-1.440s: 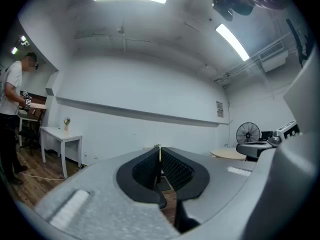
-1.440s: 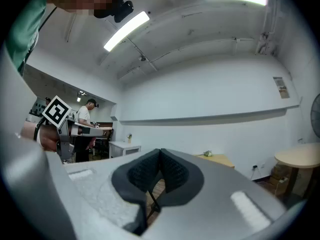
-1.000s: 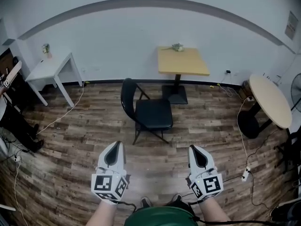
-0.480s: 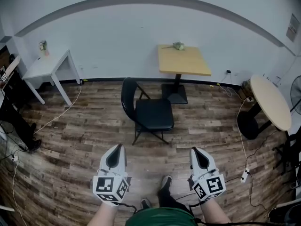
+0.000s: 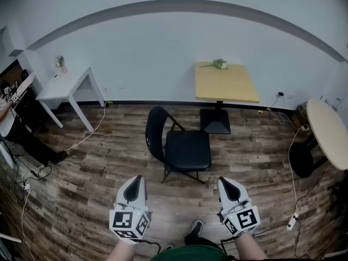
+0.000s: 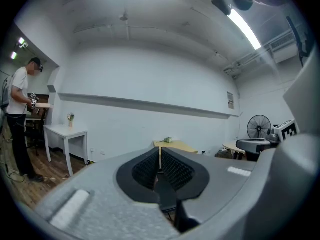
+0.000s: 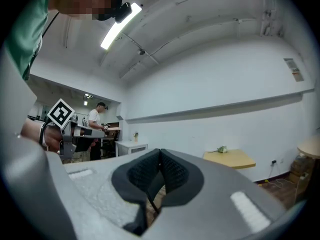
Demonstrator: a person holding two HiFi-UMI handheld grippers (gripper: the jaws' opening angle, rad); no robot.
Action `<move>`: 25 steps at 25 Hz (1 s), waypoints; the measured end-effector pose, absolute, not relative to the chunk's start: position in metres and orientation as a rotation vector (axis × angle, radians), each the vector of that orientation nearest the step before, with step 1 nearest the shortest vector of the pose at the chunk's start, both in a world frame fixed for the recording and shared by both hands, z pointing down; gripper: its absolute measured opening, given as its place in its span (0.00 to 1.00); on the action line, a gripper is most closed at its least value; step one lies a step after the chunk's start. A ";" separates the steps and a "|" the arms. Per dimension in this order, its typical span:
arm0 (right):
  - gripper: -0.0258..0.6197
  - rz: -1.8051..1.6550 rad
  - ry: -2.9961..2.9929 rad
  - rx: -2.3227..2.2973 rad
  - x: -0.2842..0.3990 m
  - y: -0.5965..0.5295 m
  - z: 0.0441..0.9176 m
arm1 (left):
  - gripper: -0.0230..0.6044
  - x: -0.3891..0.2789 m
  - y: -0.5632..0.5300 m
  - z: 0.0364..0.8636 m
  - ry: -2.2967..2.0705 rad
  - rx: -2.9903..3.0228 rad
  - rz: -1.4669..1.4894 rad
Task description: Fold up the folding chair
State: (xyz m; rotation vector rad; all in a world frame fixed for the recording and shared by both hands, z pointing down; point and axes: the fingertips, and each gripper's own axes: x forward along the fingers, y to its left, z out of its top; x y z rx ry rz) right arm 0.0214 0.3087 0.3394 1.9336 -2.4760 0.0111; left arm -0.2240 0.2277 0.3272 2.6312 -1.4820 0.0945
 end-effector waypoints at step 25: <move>0.04 0.427 -2.476 1.856 0.149 0.134 0.439 | 0.07 -0.165 0.024 0.440 -1.500 2.463 0.413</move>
